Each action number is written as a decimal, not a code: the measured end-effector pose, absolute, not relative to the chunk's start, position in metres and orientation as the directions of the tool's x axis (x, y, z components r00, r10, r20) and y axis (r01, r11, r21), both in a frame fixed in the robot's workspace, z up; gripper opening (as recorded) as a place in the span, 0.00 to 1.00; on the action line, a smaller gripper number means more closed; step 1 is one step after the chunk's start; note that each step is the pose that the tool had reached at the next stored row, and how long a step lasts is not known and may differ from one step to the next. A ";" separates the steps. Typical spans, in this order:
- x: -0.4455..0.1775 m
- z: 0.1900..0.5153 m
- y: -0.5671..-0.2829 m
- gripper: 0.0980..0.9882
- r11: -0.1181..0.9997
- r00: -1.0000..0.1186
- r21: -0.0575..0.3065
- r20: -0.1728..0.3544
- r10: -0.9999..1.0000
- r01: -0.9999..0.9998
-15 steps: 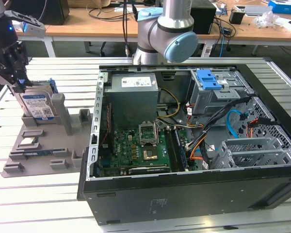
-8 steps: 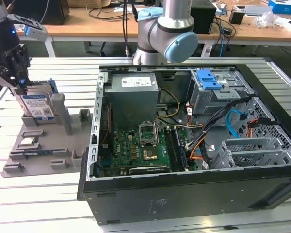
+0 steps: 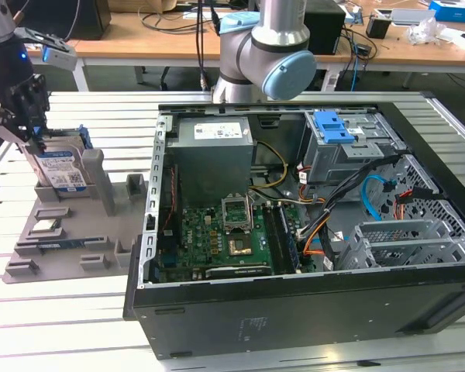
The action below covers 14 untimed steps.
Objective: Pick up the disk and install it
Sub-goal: 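Pick up the disk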
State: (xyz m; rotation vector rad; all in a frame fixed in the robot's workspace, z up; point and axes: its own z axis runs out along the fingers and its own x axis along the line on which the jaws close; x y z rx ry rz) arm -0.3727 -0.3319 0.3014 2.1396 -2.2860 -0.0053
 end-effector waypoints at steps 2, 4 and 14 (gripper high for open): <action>-0.373 0.300 -0.332 0.36 0.066 -0.066 0.010 0.005 -0.998 -0.998; -0.373 0.298 -0.332 0.36 0.066 -0.066 0.010 0.005 -0.998 -0.998; -0.373 0.291 -0.332 0.36 0.066 -0.066 0.010 0.005 -0.998 -0.998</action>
